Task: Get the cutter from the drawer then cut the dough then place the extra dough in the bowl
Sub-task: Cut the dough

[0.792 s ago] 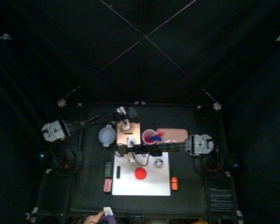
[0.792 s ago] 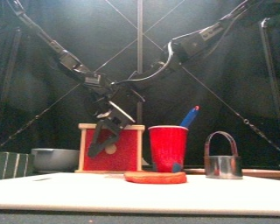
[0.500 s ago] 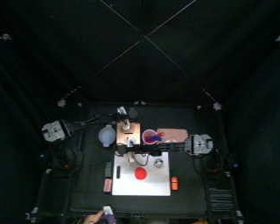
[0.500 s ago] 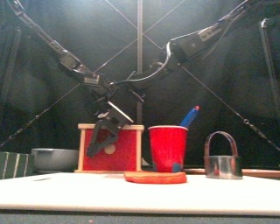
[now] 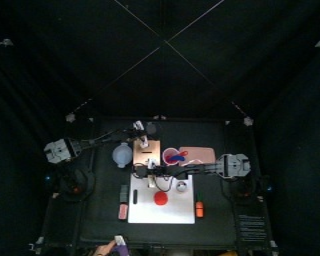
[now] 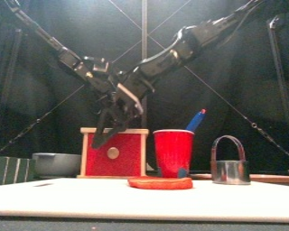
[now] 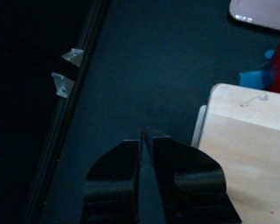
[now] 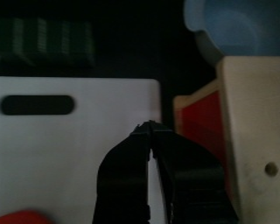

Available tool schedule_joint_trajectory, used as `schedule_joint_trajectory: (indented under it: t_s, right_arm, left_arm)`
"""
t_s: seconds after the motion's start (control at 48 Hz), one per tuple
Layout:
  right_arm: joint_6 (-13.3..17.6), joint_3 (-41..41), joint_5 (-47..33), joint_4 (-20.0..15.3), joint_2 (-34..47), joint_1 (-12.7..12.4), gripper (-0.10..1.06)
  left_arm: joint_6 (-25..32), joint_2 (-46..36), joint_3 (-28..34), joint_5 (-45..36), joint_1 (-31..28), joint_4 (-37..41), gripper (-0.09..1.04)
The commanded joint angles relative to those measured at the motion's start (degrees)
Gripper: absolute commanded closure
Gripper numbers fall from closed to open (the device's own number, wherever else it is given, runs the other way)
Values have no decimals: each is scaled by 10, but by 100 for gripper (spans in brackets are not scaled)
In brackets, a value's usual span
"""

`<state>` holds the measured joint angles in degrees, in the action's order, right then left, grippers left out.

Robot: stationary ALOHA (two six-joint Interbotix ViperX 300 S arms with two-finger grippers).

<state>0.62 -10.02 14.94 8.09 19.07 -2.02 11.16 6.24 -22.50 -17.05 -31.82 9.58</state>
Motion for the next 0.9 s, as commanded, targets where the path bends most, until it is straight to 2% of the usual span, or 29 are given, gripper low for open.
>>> schedule_joint_trajectory:
  t_s: [0.021,0.167,0.292,0.354,0.458,0.562,0.688,0.792,0.896]
  right_arm:
    - [4,-30,15,-24,-86,27,67]
    - [11,-89,67,-36,-156,45,67]
    - [15,-134,115,-72,-206,47,67]
    - [17,-152,128,-94,-225,47,67]
    - [10,-183,148,-108,-258,46,63]
    - [4,-208,170,-101,-282,47,53]
    - [5,-242,205,-71,-304,46,32]
    - [4,-261,232,-56,-311,47,17]
    - [0,-264,258,-52,-311,48,9]
  left_arm:
    - [0,-40,0,19,2,1,39]
    - [-1,-77,-22,53,4,0,39]
    - [-1,-112,-54,96,25,-11,38]
    - [-1,-133,-78,129,41,-20,38]
    - [0,-163,-126,211,70,-40,37]
    - [1,-188,-170,294,98,-60,33]
    - [3,-211,-217,390,138,-80,25]
    - [3,-217,-243,440,163,-83,20]
    - [3,-218,-262,477,183,-83,17]
